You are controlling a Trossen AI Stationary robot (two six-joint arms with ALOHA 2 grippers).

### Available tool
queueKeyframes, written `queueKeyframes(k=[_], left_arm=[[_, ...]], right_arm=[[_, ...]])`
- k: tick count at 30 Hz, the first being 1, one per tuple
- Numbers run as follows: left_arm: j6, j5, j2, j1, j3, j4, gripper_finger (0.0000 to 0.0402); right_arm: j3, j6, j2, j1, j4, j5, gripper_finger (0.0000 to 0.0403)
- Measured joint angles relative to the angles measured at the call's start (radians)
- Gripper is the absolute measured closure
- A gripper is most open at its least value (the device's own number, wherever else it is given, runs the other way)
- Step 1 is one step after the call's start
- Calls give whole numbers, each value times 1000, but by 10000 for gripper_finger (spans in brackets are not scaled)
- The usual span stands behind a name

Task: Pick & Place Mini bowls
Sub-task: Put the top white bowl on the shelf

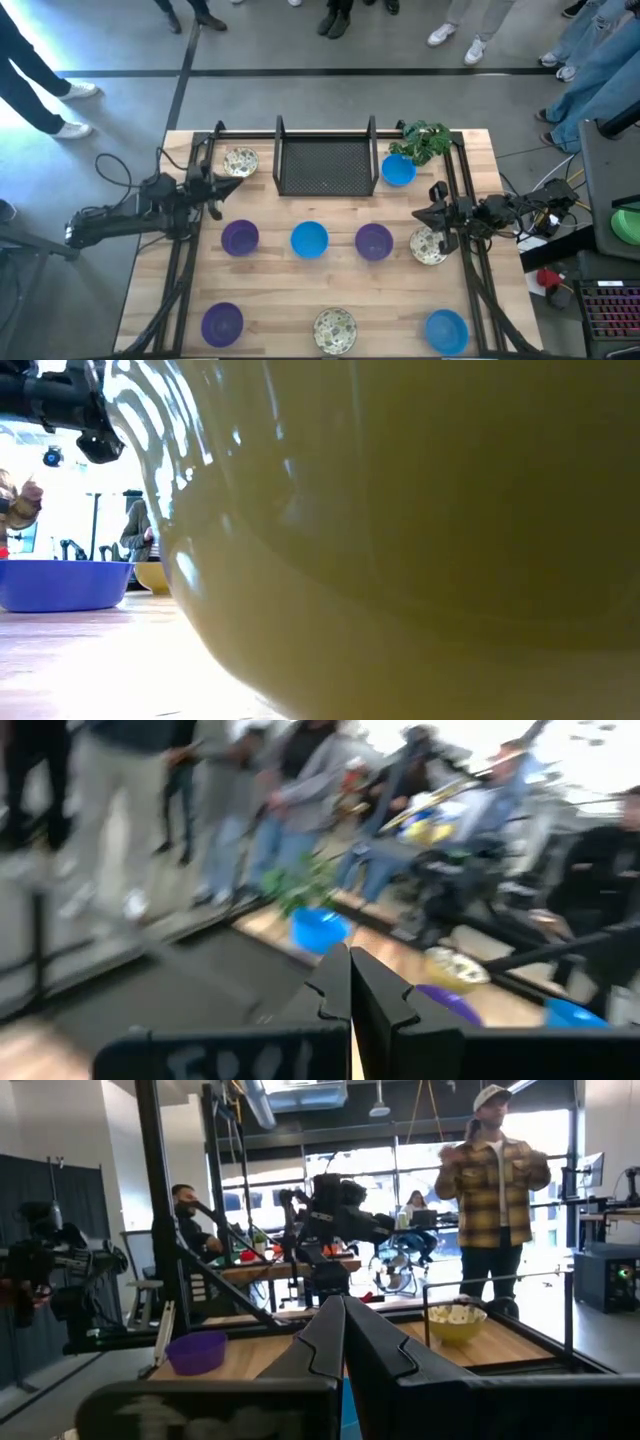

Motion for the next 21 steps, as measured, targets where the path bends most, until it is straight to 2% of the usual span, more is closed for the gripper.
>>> queueKeyframes(k=[6,11,21], left_arm=[[-154,-84,91,0,118,-174,402],[-160,-48,129,0,144,-166,402],[-215,-59,139,0,138,-127,402]], right_arm=[[0,-5,0,0,0,43,394],[0,-5,0,0,0,52,394],[0,-5,0,0,0,51,394]])
